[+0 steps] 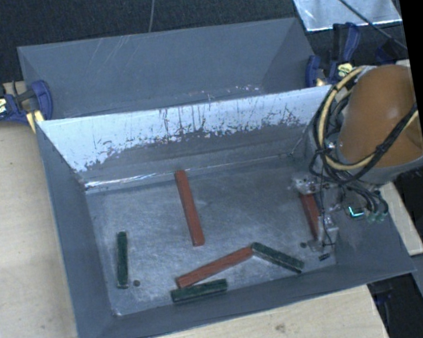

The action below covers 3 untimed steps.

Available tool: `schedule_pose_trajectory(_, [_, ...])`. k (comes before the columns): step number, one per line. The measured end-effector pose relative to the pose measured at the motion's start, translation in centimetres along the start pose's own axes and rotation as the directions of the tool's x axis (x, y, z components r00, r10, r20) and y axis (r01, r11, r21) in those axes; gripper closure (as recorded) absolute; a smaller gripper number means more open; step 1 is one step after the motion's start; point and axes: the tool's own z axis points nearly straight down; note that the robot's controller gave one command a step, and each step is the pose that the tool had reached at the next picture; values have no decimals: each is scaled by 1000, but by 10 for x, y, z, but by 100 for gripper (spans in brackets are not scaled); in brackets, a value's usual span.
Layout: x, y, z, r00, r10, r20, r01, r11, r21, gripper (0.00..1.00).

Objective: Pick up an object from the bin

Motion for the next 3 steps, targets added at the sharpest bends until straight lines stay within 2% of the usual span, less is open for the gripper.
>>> schedule_pose_trajectory(1, [-2,0,-4,1000,-3,8,3,1000,1,0])
schedule_pose_trajectory(2, [0,74,58,999,49,11,-49,999,0,0])
schedule_pose_trajectory(3, [-2,79,9,996,-88,2,88,996,1,0])
